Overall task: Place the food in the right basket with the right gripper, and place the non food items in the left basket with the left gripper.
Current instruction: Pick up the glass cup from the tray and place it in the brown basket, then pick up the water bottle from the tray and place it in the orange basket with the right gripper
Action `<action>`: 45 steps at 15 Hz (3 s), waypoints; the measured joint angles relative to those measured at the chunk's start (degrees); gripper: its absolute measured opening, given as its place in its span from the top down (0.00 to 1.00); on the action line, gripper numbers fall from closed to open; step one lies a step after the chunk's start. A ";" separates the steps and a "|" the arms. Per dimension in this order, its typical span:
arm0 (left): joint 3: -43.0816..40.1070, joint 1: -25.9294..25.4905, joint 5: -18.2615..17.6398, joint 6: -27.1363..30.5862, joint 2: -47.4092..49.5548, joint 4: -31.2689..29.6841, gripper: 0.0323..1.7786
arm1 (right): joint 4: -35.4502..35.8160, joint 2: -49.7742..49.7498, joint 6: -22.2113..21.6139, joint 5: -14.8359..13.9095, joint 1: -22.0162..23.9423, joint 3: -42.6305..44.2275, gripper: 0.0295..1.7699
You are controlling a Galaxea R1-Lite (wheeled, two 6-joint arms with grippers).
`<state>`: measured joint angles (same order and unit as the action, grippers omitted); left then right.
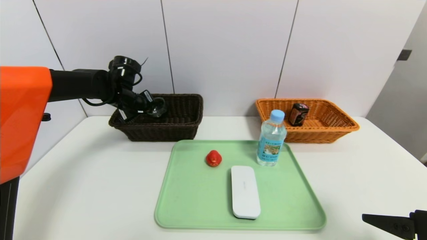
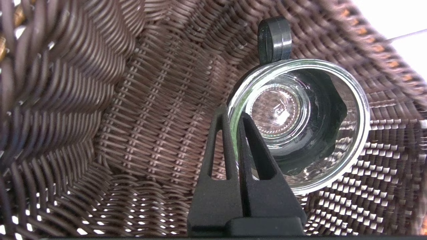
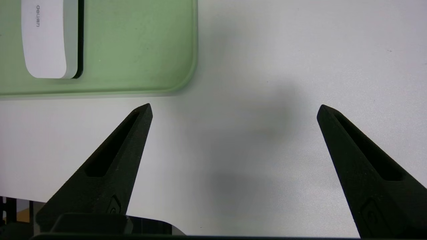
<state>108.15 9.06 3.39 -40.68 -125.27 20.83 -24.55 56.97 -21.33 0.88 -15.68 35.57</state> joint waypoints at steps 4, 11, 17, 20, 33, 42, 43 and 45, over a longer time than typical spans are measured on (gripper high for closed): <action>0.06 -0.05 0.51 -0.05 -0.20 -0.24 0.58 | 0.00 -0.13 0.01 -0.02 -0.05 -0.02 0.03; 3.39 3.50 2.65 1.60 8.40 0.91 0.26 | 0.09 -0.93 0.15 0.09 -0.02 -0.62 0.03; 3.73 22.94 9.56 6.60 18.65 14.97 0.14 | 3.61 -0.93 0.63 0.27 -0.20 -0.60 0.03; 0.63 30.94 13.56 4.77 18.80 15.79 0.11 | 11.50 -0.90 4.04 0.46 -1.10 -1.89 0.03; -36.79 39.39 18.98 5.44 30.73 -4.02 0.06 | 52.63 17.76 8.46 -22.37 -24.94 -9.06 0.03; -41.66 38.18 18.87 5.42 35.74 -4.83 0.05 | 69.30 35.10 8.61 -28.36 -27.76 -8.40 0.03; -41.64 38.12 18.88 5.46 35.77 -5.38 0.05 | 69.89 36.61 8.66 -28.51 -27.54 -7.38 0.03; -41.64 38.01 18.87 5.53 35.78 -5.46 0.05 | 70.13 39.29 8.66 -30.09 -27.23 -6.08 0.03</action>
<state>66.51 47.07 22.26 -35.15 -89.49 15.37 45.58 96.26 -12.68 -29.21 -42.91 29.49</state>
